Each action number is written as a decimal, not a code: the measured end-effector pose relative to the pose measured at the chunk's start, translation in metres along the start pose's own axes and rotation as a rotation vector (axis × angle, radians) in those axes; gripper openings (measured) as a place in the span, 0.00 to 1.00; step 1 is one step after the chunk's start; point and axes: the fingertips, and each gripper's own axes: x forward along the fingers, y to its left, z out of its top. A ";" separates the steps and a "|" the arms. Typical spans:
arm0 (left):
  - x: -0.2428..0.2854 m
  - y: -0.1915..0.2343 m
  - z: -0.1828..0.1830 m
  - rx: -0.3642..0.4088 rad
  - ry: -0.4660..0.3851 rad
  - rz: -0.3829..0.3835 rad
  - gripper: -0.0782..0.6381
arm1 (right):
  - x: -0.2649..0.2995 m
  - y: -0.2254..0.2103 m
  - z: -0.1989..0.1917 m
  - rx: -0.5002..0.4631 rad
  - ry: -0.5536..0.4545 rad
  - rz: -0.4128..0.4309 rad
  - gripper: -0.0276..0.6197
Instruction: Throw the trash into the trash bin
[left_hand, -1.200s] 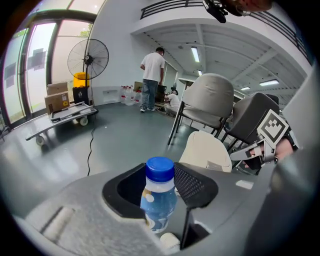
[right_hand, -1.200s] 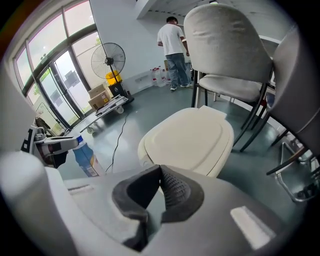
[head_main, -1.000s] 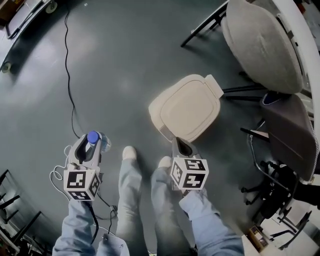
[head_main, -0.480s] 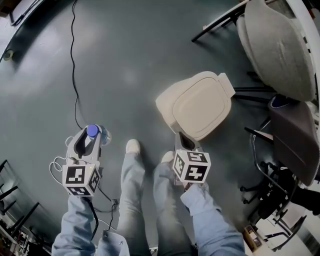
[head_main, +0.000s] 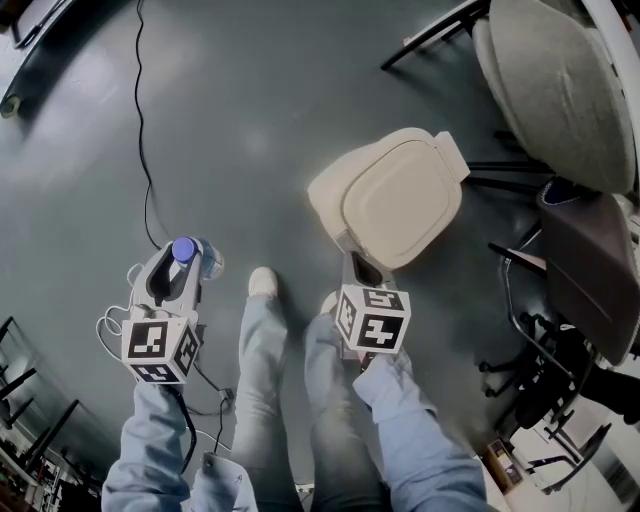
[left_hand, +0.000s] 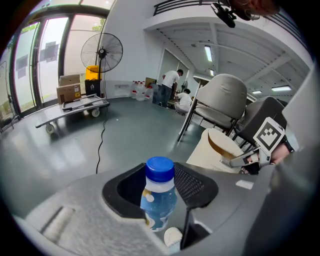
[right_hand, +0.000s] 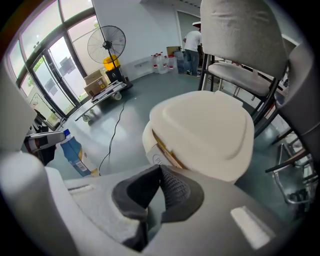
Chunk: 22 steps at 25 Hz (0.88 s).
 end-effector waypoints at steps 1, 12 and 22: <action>0.000 0.000 0.000 0.000 0.000 -0.001 0.36 | 0.001 0.001 0.000 -0.011 0.005 -0.002 0.05; 0.000 -0.002 0.003 0.031 0.007 -0.004 0.36 | -0.011 -0.010 0.010 0.033 -0.068 0.051 0.05; 0.008 -0.041 0.029 0.076 -0.016 -0.046 0.36 | -0.046 -0.065 0.032 0.105 -0.145 -0.023 0.05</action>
